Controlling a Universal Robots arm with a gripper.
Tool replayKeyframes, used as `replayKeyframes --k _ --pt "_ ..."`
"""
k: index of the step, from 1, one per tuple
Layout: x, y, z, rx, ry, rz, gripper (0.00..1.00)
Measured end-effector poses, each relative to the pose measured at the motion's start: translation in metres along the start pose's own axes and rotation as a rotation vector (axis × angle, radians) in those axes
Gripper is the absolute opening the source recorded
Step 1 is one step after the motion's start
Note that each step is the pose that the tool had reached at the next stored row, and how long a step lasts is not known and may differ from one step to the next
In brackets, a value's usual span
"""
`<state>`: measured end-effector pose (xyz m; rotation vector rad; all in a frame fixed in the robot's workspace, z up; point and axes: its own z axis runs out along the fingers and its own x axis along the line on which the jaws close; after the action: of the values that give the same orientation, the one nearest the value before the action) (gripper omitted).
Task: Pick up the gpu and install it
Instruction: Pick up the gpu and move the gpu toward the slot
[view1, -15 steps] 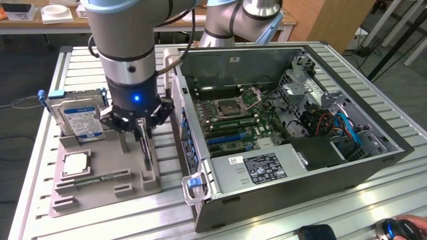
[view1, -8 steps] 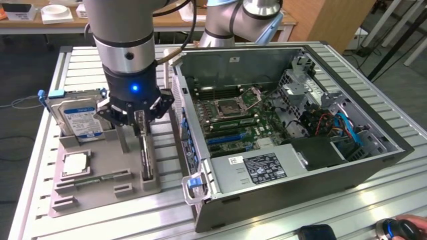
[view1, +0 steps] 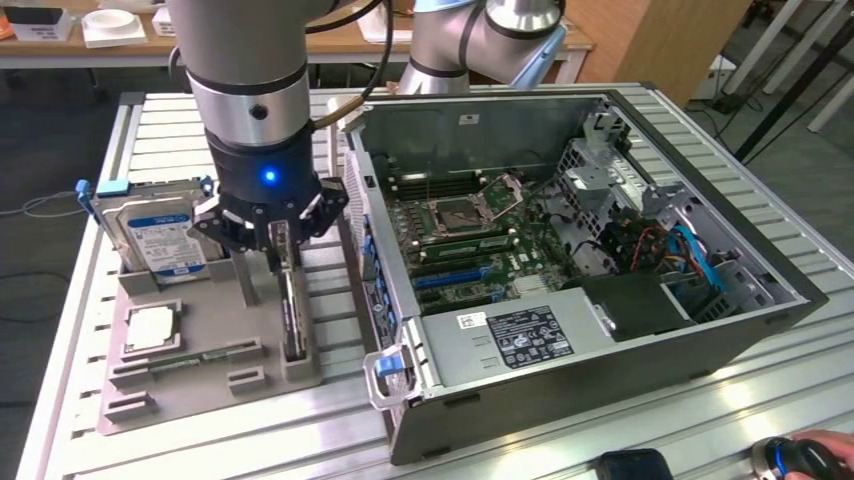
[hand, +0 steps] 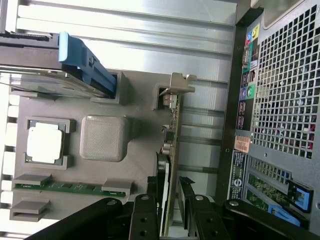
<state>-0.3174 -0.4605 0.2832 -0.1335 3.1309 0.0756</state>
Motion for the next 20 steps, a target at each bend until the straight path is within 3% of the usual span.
replayKeyframes --k 11,15,16,17,18,20 --pt "0.0000 0.0000 0.0001 -0.0001 -0.0002 0.000 0.32" --pt "0.0000 0.0000 0.0001 -0.0001 -0.0002 0.000 0.44" --pt "0.0000 0.0000 0.0001 -0.0001 -0.0001 0.000 0.55" --pt "0.0000 0.0000 0.0001 -0.0001 -0.0002 0.000 0.55" --pt "0.0000 0.0000 0.0002 -0.0001 -0.0002 0.000 0.62" --pt "0.0000 0.0000 0.0001 -0.0001 -0.0002 0.000 0.62"
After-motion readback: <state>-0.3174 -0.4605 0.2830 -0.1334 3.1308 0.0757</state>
